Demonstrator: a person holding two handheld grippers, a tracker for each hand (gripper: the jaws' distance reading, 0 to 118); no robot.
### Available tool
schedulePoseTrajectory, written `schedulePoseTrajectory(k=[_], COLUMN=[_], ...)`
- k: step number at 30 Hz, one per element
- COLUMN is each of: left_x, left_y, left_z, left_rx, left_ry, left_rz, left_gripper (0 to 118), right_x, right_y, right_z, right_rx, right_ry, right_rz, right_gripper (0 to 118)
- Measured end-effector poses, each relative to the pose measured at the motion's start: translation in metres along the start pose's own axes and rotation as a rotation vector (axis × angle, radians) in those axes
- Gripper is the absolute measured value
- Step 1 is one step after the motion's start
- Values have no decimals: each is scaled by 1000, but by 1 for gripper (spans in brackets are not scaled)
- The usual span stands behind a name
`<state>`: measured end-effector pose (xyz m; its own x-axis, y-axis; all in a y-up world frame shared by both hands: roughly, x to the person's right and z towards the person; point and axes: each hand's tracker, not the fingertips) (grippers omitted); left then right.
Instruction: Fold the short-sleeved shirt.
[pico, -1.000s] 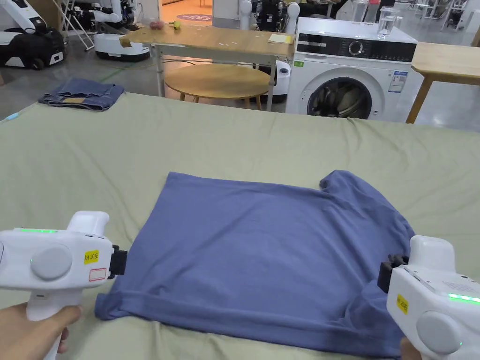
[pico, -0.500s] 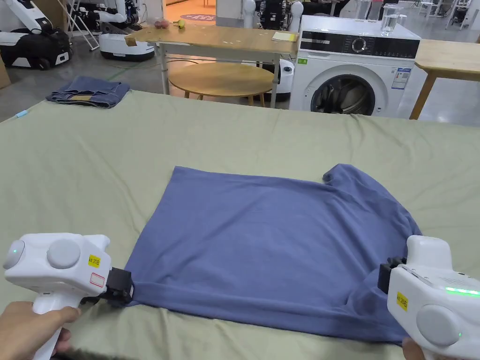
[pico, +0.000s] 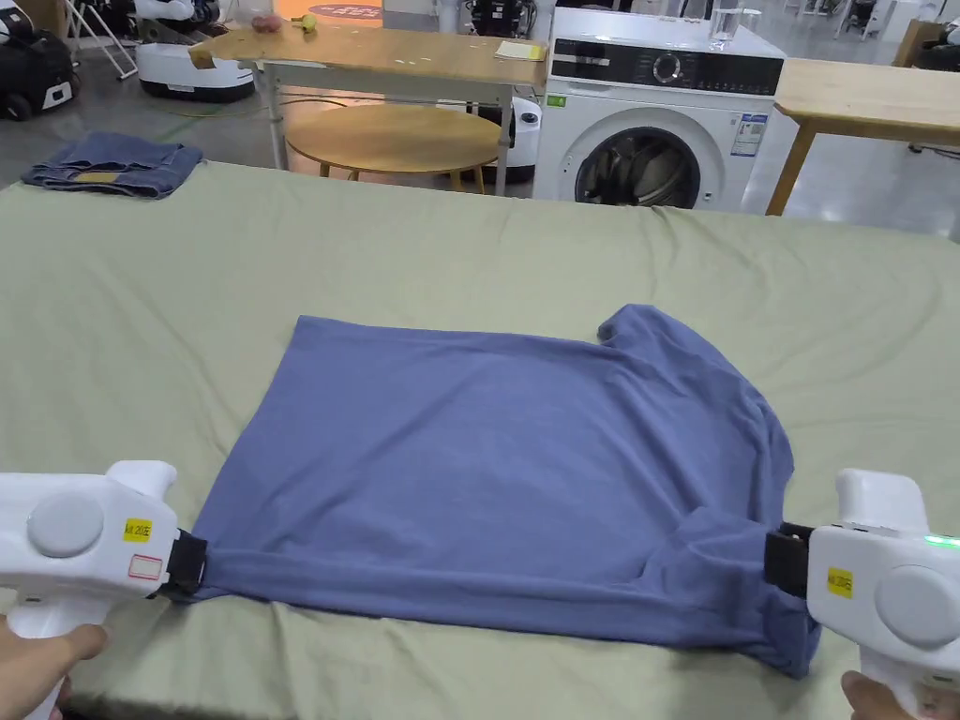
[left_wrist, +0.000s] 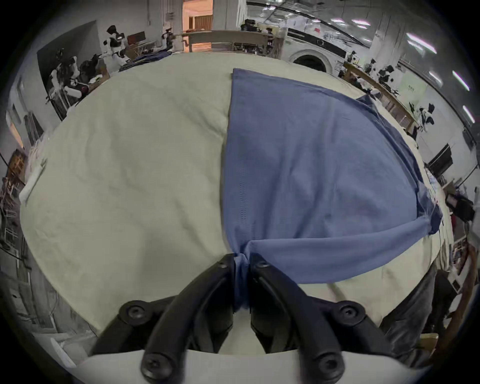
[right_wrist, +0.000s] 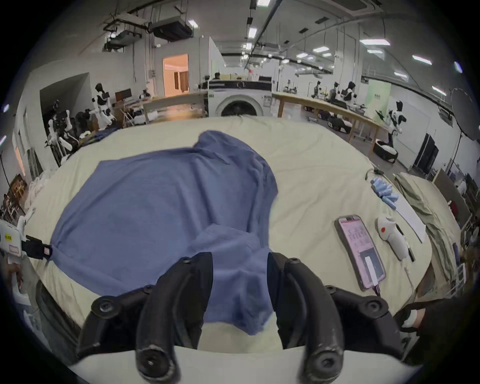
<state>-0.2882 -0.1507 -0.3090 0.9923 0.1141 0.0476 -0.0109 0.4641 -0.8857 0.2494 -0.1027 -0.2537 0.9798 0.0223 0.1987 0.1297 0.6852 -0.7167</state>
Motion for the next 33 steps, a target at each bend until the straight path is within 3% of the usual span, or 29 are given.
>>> schedulePoseTrajectory(k=[4, 10, 14, 17, 27, 33], left_x=[0, -1, -4, -4, -4, -4], left_y=[0, -3, -3, -3, 36, 97], left_z=[3, 0, 1, 4, 47, 44], left_rx=[1, 10, 16, 25, 199, 252], left_ry=[-8, -11, -21, -26, -56, -56], left_rz=[-9, -8, -3, -8, -8, 6], left_gripper=[4, 4, 4, 4, 3, 3], right_x=[16, 9, 5, 4, 8, -1], right_y=[-14, -40, -43, -43, 12, 76], right_z=[-8, -46, -52, -49, -2, -26], right_rx=[-116, -229, -180, -169, -15, 12], right_ry=[38, 92, 91, 112, 161, 160], right_rz=[-14, 15, 26, 32, 45, 36], right_gripper=[45, 44, 32, 12, 8, 8])
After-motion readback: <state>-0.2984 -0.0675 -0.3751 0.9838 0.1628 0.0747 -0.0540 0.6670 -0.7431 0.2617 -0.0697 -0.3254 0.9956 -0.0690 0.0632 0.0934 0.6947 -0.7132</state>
